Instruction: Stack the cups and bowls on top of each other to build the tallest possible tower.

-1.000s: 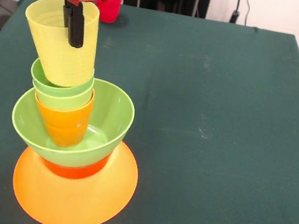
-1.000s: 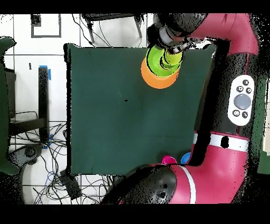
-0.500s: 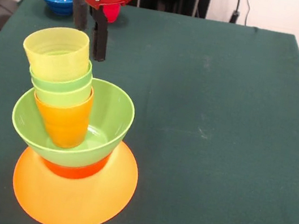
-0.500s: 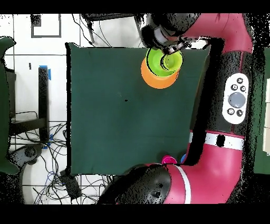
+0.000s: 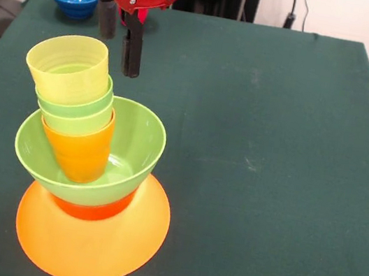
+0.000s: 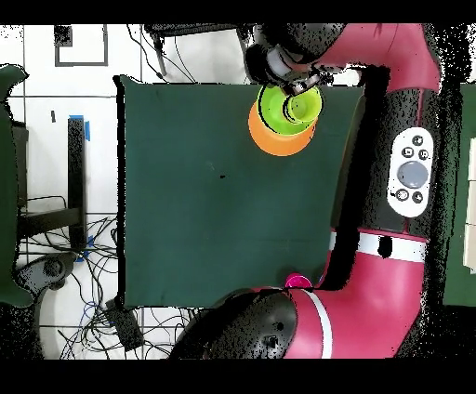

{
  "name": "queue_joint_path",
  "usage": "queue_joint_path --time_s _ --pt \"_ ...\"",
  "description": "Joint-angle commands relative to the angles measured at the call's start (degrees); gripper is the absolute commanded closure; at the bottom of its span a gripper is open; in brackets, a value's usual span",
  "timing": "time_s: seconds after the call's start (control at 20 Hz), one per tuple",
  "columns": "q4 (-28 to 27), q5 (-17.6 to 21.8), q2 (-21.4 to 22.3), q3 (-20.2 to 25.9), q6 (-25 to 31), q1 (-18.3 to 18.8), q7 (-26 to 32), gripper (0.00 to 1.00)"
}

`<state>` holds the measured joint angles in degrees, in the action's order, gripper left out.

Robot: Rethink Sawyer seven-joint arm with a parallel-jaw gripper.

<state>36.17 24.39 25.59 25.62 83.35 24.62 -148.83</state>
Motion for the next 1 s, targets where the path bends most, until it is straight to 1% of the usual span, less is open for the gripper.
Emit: queue_joint_path --time_s 0.05,0.15,0.35,0.4,0.5,0.75,0.85,1.0 --pt "0.42 1.15 0.87 -0.45 6.88 -1.57 9.52 0.00" --pt "1.45 0.37 1.74 -0.56 7.26 -1.30 9.22 0.00" --pt "9.32 -2.26 6.01 -2.47 4.70 0.63 8.77 0.00" --pt "13.46 -3.36 8.21 -3.32 3.04 1.31 8.49 0.00" --pt "17.36 -4.62 10.16 -3.91 1.80 2.22 8.45 0.00" --pt "24.54 -6.52 13.51 -4.61 -1.15 3.57 8.31 0.00" --pt "27.36 -6.92 14.66 -4.70 -2.70 4.11 8.19 0.00" --pt "33.99 -7.60 16.61 -4.82 -7.84 5.35 7.84 0.00"
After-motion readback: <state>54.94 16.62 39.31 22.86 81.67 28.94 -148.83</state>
